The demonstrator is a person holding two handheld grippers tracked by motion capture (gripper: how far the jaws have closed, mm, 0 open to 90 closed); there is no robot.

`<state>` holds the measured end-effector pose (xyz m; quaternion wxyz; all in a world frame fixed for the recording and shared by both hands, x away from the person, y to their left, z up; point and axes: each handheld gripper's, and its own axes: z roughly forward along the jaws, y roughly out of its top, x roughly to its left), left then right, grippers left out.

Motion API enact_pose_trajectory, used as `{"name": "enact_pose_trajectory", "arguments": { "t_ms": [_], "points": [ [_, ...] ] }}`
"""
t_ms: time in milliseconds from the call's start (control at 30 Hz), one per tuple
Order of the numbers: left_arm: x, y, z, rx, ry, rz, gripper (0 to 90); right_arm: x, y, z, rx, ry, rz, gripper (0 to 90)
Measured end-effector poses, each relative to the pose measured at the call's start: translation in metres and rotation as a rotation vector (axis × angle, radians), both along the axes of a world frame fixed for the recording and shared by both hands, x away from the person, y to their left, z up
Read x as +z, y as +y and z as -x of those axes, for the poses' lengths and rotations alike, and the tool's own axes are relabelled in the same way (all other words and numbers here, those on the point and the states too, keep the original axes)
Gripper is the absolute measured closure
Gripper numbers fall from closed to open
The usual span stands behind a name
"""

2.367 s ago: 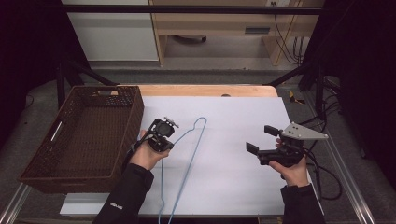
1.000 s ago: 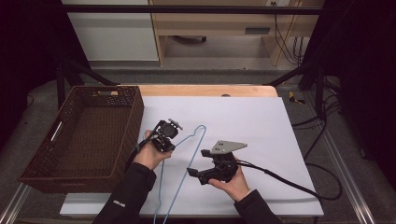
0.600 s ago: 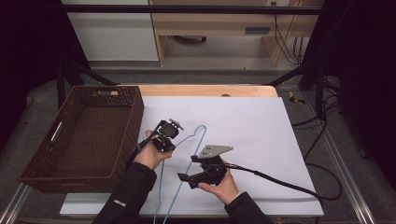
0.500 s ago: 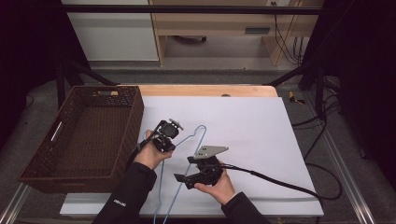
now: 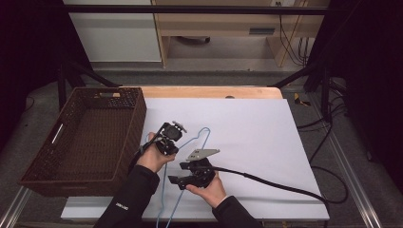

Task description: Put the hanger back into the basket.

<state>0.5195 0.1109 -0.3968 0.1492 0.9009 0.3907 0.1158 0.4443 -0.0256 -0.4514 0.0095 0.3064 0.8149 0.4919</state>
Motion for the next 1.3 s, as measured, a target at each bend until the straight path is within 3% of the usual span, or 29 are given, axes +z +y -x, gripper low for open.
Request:
{"name": "enact_pose_trajectory", "arguments": {
  "t_ms": [167,833,1300],
  "points": [
    [0.000,0.000,0.000,0.000,0.004,-0.008,87.6,-0.006,0.009,-0.001,0.003,0.031,-0.036,36.7],
    [-0.002,-0.003,0.000,-0.002,0.004,-0.002,87.6,-0.017,0.022,-0.005,-0.018,0.084,-0.064,55.7],
    [-0.003,-0.004,0.000,-0.003,0.008,0.005,87.5,-0.021,0.024,-0.010,-0.009,0.185,-0.107,68.5]
  ]
}}
